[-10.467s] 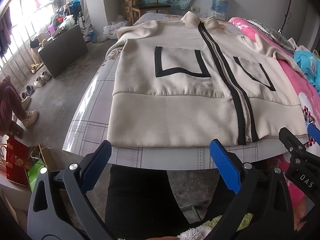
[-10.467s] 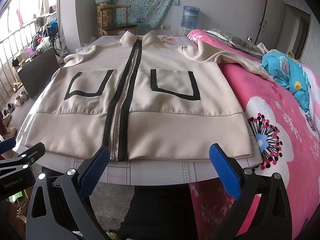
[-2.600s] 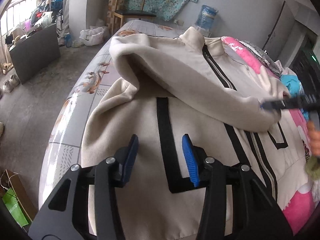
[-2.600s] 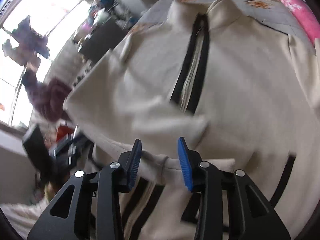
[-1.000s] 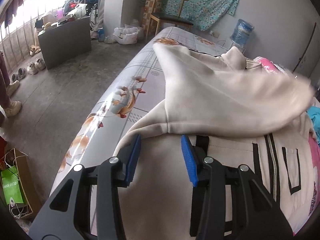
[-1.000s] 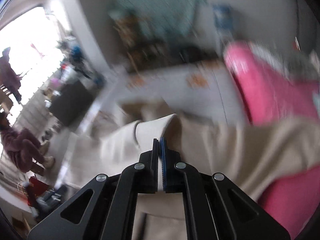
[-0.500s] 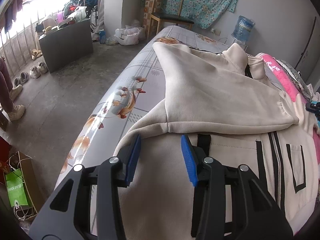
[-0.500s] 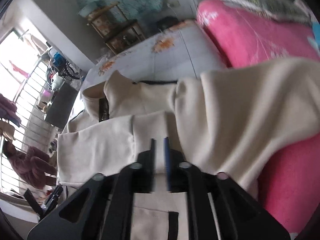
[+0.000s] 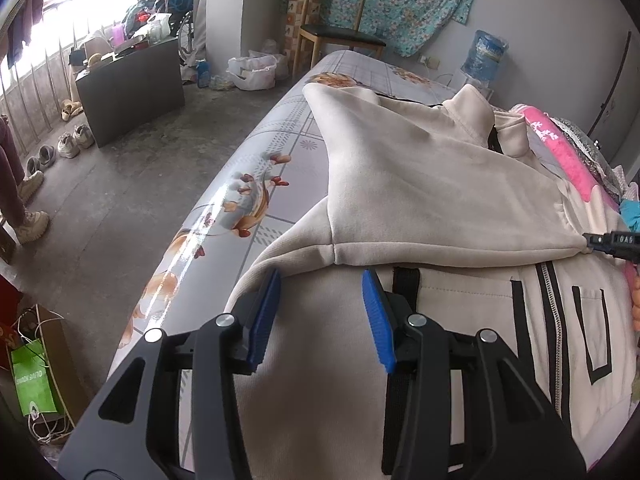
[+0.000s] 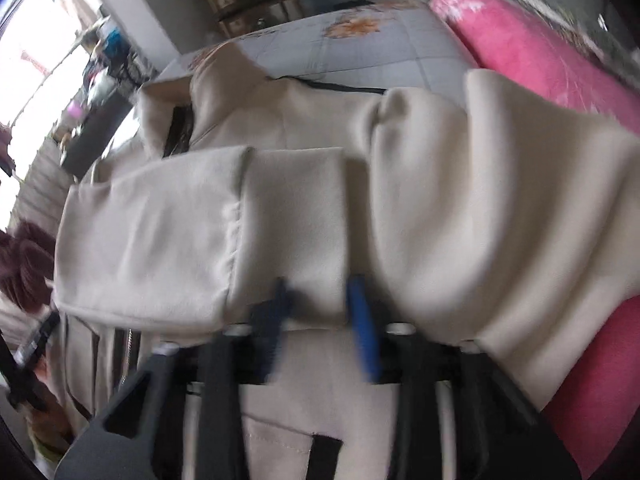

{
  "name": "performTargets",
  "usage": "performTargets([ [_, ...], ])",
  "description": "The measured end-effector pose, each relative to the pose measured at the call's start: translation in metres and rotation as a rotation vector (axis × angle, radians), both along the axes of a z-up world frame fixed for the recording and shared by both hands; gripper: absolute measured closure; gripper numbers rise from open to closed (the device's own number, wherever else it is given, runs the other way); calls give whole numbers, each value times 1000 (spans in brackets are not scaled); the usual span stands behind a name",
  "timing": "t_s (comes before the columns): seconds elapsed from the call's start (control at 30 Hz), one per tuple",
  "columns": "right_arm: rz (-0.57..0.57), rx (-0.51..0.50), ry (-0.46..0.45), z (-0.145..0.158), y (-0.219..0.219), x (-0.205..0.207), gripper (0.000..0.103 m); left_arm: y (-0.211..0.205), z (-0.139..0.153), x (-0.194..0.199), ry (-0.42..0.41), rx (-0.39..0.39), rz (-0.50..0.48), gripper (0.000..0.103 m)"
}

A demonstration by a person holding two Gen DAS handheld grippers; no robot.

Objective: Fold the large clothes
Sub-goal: 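Open the right tool and withdraw from the folded side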

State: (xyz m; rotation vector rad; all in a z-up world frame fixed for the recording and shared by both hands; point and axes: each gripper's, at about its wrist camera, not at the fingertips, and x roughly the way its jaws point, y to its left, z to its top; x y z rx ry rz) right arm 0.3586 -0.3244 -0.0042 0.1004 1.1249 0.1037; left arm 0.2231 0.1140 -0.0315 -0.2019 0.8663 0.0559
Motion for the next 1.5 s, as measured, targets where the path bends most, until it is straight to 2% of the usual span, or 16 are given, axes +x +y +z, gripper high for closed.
performTargets([
  [0.07, 4, -51, -38, 11, 8, -9, 93, -1, 0, 0, -1, -5, -1, 62],
  [0.23, -17, -82, -133, 40, 8, -41, 95, 0, 0, 0, -3, -16, -3, 62],
  [0.43, -51, -130, -71, 5, -8, -34, 95, -2, 1, -1, -2, -16, -14, 61],
  [0.53, -51, -118, -80, 5, -10, -31, 95, 0, 1, -2, -4, -29, -18, 61],
  [0.6, -55, -152, -94, 15, -8, -33, 94, 2, 1, -2, -7, -47, -20, 61],
  [0.7, -37, -139, -135, 34, -2, -42, 78, 4, 1, -2, -9, -54, -22, 60],
  [0.73, -21, -123, -147, 38, 1, -43, 67, 4, 1, -2, -10, -53, -23, 60],
  [0.77, 6, -108, -161, 40, 7, -45, 61, 4, 1, -2, -10, -53, -23, 59],
  [0.83, 92, -112, -163, 34, 24, -47, 55, 4, 1, -2, -10, -55, -23, 59],
  [0.9, 150, -118, -135, 21, 38, -46, 54, 4, 1, -2, -14, -65, -27, 59],
  [1.03, 156, -149, -75, -2, 44, -36, 49, 6, 8, -8, -11, -78, -56, 56],
  [1.13, 133, -146, -78, 13, 41, -42, 49, 10, 26, -23, -19, -57, -67, 49],
  [1.2, 136, -124, -107, 27, 38, -52, 47, 15, 50, -39, -46, -20, -78, 46],
  [1.3, 134, -133, -138, 41, 34, -70, 31, 16, 84, -48, -74, 59, -98, 36],
  [1.4, 138, -139, -132, 38, 33, -78, 23, 3, 108, -32, -70, 85, -146, 26],
  [1.5, 136, -185, -116, 24, 32, -85, 20, -28, 109, -2, -32, 98, -225, 23],
])
